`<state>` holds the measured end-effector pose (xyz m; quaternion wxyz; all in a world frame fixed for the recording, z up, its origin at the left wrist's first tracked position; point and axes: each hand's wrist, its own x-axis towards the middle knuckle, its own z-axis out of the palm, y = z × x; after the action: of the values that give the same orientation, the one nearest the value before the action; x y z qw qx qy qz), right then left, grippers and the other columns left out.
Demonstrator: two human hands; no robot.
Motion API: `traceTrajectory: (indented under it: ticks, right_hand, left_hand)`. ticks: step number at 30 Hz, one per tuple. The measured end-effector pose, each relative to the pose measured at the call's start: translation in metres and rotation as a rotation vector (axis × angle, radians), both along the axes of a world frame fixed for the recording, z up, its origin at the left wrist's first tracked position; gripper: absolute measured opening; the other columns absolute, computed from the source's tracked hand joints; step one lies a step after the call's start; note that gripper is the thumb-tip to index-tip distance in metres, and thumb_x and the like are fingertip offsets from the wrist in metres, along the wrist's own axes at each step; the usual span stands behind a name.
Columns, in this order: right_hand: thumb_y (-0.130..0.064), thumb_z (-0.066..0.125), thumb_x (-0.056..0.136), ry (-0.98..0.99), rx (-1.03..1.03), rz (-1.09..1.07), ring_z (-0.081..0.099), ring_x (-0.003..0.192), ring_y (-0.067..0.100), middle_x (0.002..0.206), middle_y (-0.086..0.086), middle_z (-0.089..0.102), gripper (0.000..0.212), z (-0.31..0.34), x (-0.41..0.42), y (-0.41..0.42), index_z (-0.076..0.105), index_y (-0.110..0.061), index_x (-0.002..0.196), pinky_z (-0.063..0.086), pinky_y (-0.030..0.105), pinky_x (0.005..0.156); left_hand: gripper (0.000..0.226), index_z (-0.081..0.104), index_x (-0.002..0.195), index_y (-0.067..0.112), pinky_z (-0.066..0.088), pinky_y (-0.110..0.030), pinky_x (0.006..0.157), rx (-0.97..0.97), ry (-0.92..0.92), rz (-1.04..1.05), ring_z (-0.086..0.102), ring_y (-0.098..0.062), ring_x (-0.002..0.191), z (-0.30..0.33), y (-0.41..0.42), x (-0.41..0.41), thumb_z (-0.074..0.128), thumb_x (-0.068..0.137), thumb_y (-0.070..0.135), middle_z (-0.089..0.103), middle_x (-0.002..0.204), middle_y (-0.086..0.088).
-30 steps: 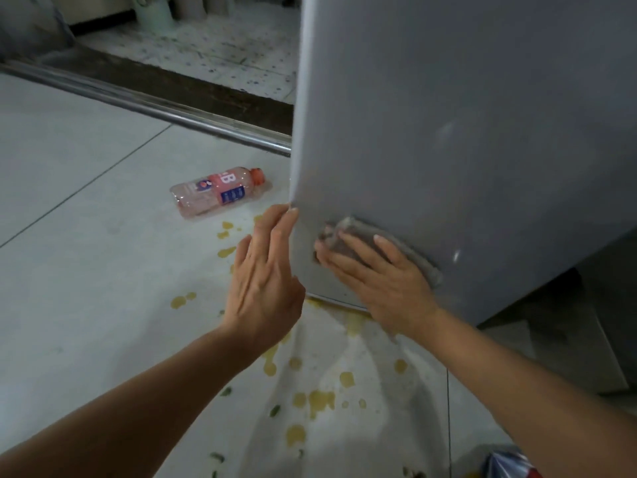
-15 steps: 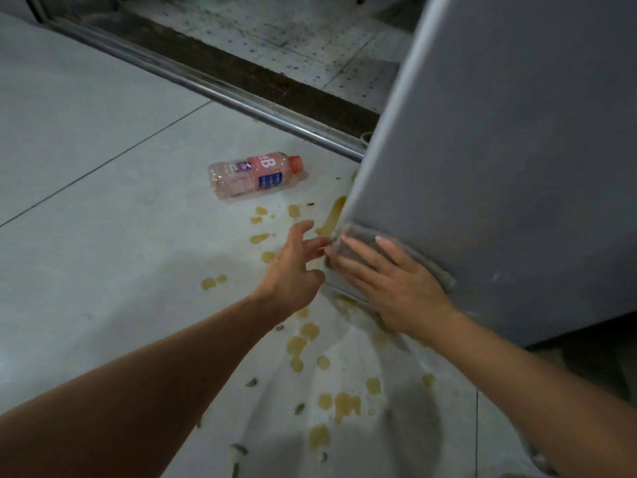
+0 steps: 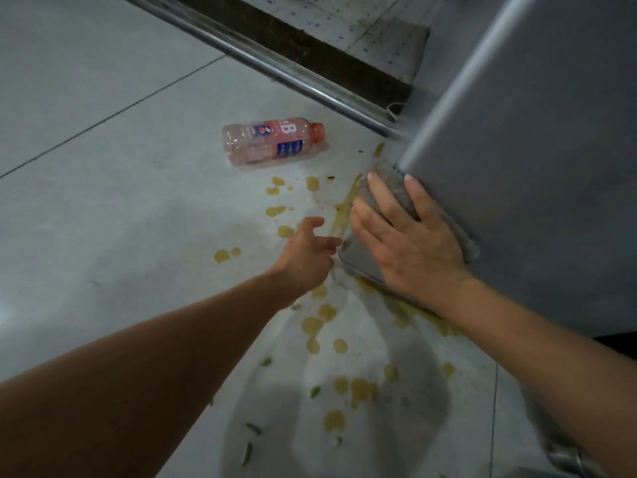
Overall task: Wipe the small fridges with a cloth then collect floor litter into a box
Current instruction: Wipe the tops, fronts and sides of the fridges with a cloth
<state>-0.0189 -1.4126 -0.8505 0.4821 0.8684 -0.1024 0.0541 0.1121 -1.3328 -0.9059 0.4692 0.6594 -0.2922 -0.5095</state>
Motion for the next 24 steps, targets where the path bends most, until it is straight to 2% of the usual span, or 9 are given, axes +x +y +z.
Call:
traceTrajectory:
  ticks: [3, 6, 8, 11, 14, 16, 18, 21, 24]
  right_hand:
    - [-0.021, 0.041, 0.084, 0.14, -0.034, 0.012, 0.05, 0.124, 0.034, 0.12, 0.009, 0.062, 0.04, -0.03, 0.006, 0.0, 0.063, -0.009, 0.115, 0.016, 0.05, 0.112]
    - [-0.028, 0.04, 0.085, 0.318, -0.039, -0.017, 0.045, 0.129, 0.034, 0.127, 0.01, 0.058, 0.046, -0.062, 0.008, 0.005, 0.059, -0.013, 0.123, 0.017, 0.051, 0.115]
    - [-0.028, 0.023, 0.089, 0.387, -0.032, -0.006, 0.03, 0.137, 0.039, 0.141, 0.015, 0.044, 0.055, -0.08, 0.007, 0.007, 0.043, -0.011, 0.138, 0.007, 0.053, 0.115]
    - [-0.025, 0.001, 0.088, 0.53, -0.074, -0.027, -0.003, 0.142, 0.045, 0.156, 0.019, 0.006, 0.064, -0.093, 0.002, 0.012, 0.004, -0.001, 0.147, -0.018, 0.058, 0.108]
    - [-0.028, 0.012, 0.094, 0.482, -0.022, -0.086, -0.024, 0.14, 0.034, 0.158, 0.009, -0.008, 0.061, -0.087, -0.011, 0.013, -0.004, -0.007, 0.149, -0.027, 0.052, 0.105]
    - [-0.029, 0.034, 0.09, 0.288, 0.048, -0.062, -0.015, 0.143, 0.025, 0.158, -0.004, 0.009, 0.063, -0.072, -0.023, 0.008, 0.014, -0.015, 0.149, -0.023, 0.048, 0.11]
    - [-0.02, 0.041, 0.084, 0.035, 0.071, 0.04, 0.012, 0.145, 0.017, 0.152, -0.009, 0.032, 0.059, -0.053, -0.038, -0.001, 0.036, -0.019, 0.143, -0.012, 0.045, 0.114]
    - [-0.014, 0.035, 0.088, -0.12, 0.014, 0.059, 0.017, 0.142, 0.02, 0.154, -0.008, 0.025, 0.06, -0.039, -0.06, -0.014, 0.027, -0.017, 0.147, -0.004, 0.044, 0.116]
    - [-0.019, 0.036, 0.086, -0.012, 0.053, -0.003, 0.014, 0.144, 0.022, 0.155, -0.007, 0.015, 0.065, -0.055, -0.073, -0.01, 0.019, -0.016, 0.149, -0.002, 0.042, 0.116]
  left_hand:
    - [0.061, 0.025, 0.14, 0.012, 0.046, -0.032, 0.097, 0.019, -0.058, 0.07, 0.051, -0.022, 0.121, -0.01, 0.004, 0.004, 0.042, 0.087, -0.013, 0.051, 0.135, -0.012]
    - [0.063, 0.03, 0.138, 0.012, 0.047, -0.027, 0.091, 0.022, -0.101, 0.052, 0.052, -0.019, 0.116, -0.015, 0.011, 0.005, 0.044, 0.082, -0.016, 0.05, 0.132, -0.011]
    - [0.064, 0.031, 0.137, 0.013, 0.046, -0.025, 0.088, 0.024, -0.143, 0.05, 0.051, -0.018, 0.115, -0.016, 0.014, 0.006, 0.046, 0.082, -0.015, 0.05, 0.131, -0.009]
    - [0.063, 0.031, 0.137, 0.014, 0.046, -0.026, 0.089, 0.037, -0.185, 0.057, 0.051, -0.018, 0.118, -0.016, 0.017, 0.008, 0.046, 0.082, -0.014, 0.051, 0.132, -0.008]
    - [0.065, 0.03, 0.138, 0.014, 0.046, -0.026, 0.091, 0.029, -0.208, 0.033, 0.05, -0.018, 0.12, -0.011, 0.019, 0.006, 0.045, 0.082, -0.015, 0.05, 0.134, -0.007]
    - [0.065, 0.03, 0.139, 0.014, 0.045, -0.025, 0.089, 0.008, -0.217, 0.006, 0.049, -0.017, 0.121, -0.006, 0.017, 0.003, 0.044, 0.081, -0.014, 0.049, 0.136, -0.006]
    - [0.066, 0.03, 0.139, 0.015, 0.043, -0.026, 0.088, -0.014, -0.214, -0.011, 0.047, -0.016, 0.123, -0.001, 0.012, -0.003, 0.044, 0.081, -0.014, 0.047, 0.138, -0.006]
    - [0.067, 0.031, 0.139, 0.015, 0.044, -0.033, 0.098, -0.027, -0.219, -0.033, 0.044, -0.017, 0.128, 0.003, 0.003, -0.015, 0.045, 0.08, -0.012, 0.047, 0.139, -0.005]
    - [0.06, 0.038, 0.132, 0.016, 0.044, -0.046, 0.1, -0.01, -0.29, -0.039, 0.046, -0.022, 0.126, 0.004, 0.002, -0.029, 0.045, 0.078, -0.008, 0.052, 0.133, -0.006]
